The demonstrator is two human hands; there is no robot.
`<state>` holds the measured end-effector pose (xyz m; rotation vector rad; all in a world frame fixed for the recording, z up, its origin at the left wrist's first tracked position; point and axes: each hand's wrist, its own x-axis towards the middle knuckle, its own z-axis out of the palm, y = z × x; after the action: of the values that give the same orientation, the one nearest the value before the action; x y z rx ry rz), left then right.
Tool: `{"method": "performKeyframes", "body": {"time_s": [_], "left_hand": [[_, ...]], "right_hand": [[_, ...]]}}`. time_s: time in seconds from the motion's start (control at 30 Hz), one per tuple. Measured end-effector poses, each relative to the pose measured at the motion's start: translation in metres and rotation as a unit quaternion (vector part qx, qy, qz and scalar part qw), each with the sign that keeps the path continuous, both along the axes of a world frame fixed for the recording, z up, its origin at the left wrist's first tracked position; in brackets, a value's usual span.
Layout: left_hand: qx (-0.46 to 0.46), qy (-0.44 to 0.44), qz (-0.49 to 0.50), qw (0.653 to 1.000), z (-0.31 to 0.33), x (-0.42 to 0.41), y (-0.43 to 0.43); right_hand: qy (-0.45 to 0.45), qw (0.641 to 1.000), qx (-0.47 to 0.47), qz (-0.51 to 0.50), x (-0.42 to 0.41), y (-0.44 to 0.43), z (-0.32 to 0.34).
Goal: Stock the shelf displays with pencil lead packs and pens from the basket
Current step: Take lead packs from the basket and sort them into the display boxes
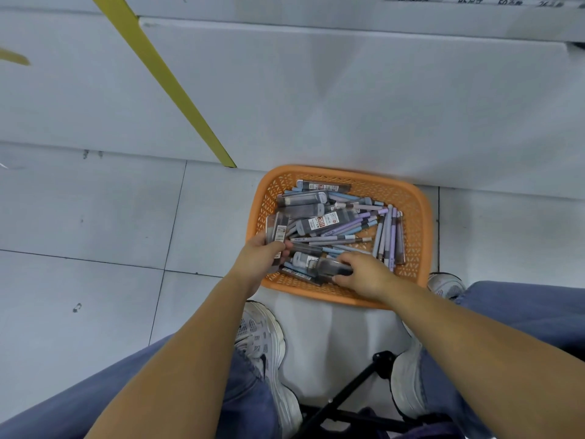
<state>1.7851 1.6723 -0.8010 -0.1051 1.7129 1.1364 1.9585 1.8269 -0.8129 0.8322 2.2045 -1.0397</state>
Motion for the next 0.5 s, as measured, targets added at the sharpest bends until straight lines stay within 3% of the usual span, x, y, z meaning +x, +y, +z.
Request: {"method": "performKeyframes", "body": {"time_s": [0.27,0.37,0.5], "left_hand": [[0.0,0.0,-0.009,1.0,0.004,0.004,-0.001],[0.008,-0.008,-0.022,1.0,0.011,0.009,0.0],[0.03,-0.041,-0.05,0.997,0.024,0.02,0.008]], "right_hand": [[0.013,0.999,0.023,-0.026,0.001,-0.001,0.002],[0.022,0.994,-0.014,-0.108,0.001,0.006,0.013],[0.056,0.96,-0.094,-0.258,-0.003,0.019,0.037]]}}
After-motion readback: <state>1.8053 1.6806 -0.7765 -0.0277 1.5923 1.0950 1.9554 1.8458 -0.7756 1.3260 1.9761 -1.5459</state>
